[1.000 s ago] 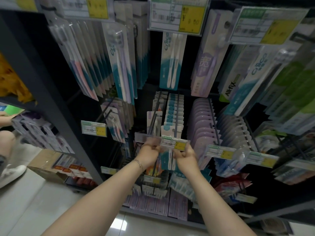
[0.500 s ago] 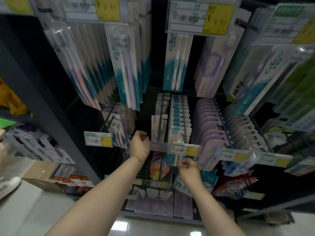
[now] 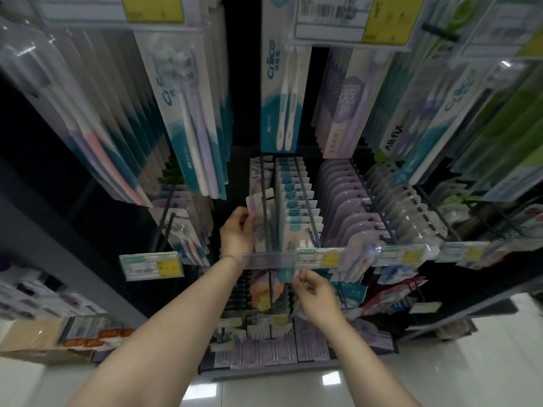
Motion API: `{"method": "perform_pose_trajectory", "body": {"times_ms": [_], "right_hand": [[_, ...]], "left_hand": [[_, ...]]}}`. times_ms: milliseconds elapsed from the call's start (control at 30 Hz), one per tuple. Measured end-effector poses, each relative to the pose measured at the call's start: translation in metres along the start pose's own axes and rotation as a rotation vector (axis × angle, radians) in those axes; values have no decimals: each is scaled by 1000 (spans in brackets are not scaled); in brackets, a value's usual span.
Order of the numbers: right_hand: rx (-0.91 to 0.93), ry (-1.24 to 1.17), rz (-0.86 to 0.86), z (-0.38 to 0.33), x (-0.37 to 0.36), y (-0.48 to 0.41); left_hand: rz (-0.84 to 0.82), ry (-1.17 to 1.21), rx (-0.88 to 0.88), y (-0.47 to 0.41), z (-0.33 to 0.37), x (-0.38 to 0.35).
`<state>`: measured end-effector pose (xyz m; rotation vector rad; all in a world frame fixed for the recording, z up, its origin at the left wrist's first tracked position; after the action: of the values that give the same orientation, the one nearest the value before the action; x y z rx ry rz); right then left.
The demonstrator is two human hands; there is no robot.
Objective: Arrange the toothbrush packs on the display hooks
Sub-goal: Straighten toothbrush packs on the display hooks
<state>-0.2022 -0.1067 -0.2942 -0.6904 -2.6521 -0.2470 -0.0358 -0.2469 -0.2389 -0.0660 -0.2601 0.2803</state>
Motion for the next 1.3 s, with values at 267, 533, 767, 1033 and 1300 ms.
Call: {"method": "perform_pose_trajectory", "body": {"times_ms": [267, 533, 767, 1033, 1300], "right_hand": [[-14, 19, -13, -4, -7, 4], [-35, -33, -46, -27, -27, 7], [-9, 31, -110, -44, -39, 20], [54, 83, -161, -45, -35, 41], [78, -72, -184, -44, -25, 58]], "left_hand": [[17, 8, -4, 1, -7, 14], [-36, -11, -57, 17, -2, 42], [-127, -142, -53, 42, -27, 62], [-281, -133, -65, 78, -31, 76], [-346, -82, -111, 111, -6, 83]]}}
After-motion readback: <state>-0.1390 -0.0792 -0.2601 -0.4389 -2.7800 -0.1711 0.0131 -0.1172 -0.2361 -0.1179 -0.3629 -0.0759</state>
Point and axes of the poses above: each hand's wrist, its own y-axis away from the middle knuckle, its own x-axis out of the back of the hand, z = x × y, the point moved 8 cm from there along -y, towards the middle knuckle, and after that the axes turned 14 degrees about z, right-handed, at the moved point
